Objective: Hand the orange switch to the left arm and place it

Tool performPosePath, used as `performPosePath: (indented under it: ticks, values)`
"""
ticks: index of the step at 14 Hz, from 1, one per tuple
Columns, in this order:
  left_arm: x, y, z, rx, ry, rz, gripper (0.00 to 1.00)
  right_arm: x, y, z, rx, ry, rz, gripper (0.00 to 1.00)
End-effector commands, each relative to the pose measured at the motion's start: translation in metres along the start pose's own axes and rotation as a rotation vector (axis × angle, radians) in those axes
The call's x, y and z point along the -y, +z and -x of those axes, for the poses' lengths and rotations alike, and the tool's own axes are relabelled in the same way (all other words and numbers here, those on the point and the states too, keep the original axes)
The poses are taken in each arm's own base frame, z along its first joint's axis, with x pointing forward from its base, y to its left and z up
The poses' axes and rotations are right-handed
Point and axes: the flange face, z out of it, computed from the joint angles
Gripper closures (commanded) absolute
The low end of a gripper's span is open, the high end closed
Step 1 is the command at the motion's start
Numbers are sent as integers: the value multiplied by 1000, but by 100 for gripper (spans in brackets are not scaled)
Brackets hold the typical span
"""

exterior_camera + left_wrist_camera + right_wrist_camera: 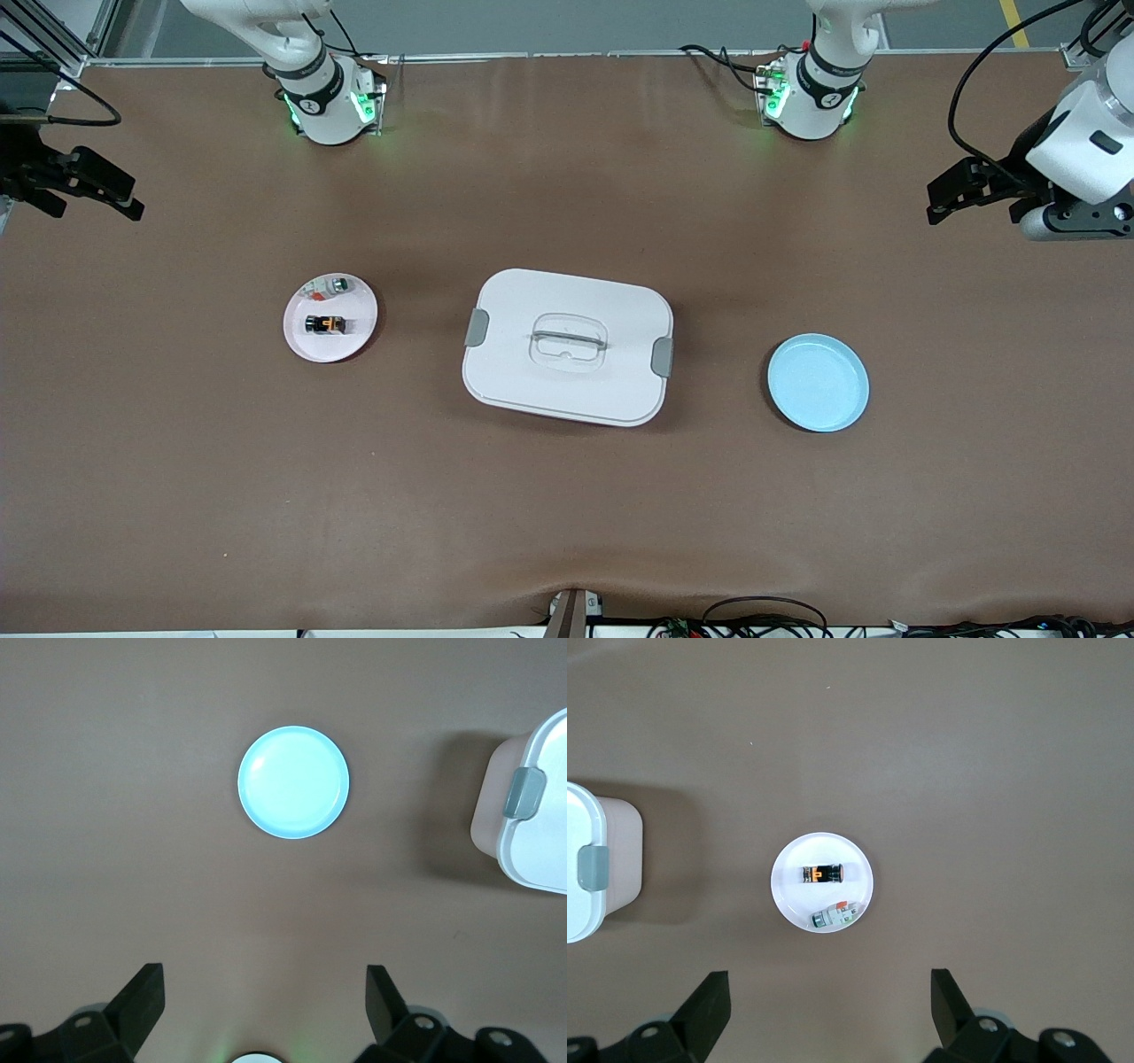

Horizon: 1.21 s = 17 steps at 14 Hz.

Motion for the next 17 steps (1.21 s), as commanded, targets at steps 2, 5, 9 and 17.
performPosePath:
  ticks: [2,5,9,17]
  values:
    - [0,-3,0,-9,-2,-3,0,2,-3,6,-12,7,16,0]
    - [0,-3,0,-9,-1,-5,0,2,-3,6,-9,7,16,0]
    - [0,-4,0,-9,-2,-5,0,-2,-6,7,-3,14,16,0]
    - [0,-4,0,-11,-4,-5,0,3,38,-8,73,6,10,0]
